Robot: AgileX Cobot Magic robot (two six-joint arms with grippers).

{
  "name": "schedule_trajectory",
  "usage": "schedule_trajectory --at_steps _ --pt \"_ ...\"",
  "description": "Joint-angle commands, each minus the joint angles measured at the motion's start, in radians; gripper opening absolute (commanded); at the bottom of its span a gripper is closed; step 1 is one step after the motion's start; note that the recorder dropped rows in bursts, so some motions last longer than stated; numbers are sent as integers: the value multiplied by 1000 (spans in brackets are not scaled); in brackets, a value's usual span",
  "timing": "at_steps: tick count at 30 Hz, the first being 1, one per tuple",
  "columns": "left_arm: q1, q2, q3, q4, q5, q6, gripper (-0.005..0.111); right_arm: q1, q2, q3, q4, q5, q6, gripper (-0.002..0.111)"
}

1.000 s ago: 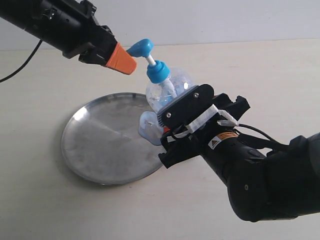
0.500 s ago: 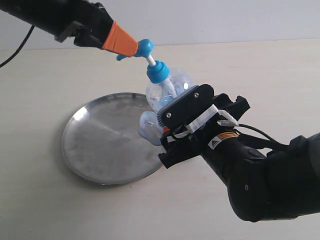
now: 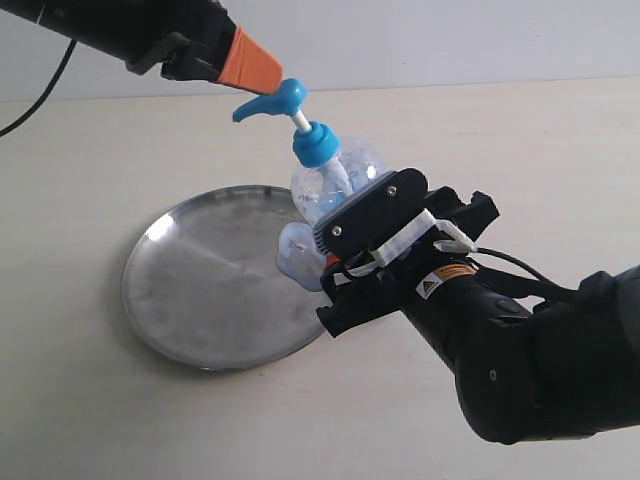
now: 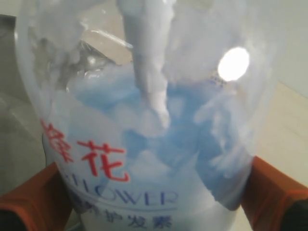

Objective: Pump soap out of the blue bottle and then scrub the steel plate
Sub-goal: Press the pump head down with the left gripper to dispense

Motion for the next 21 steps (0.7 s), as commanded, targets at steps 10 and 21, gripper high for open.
schedule_trajectory --at_steps 10,21 --pt "-6 25 -4 -26 -21 8 0 0 -18 -8 -30 -49 3 0" --pt "-6 30 -4 -20 11 1 0 0 -18 -8 -36 -65 -7 0"
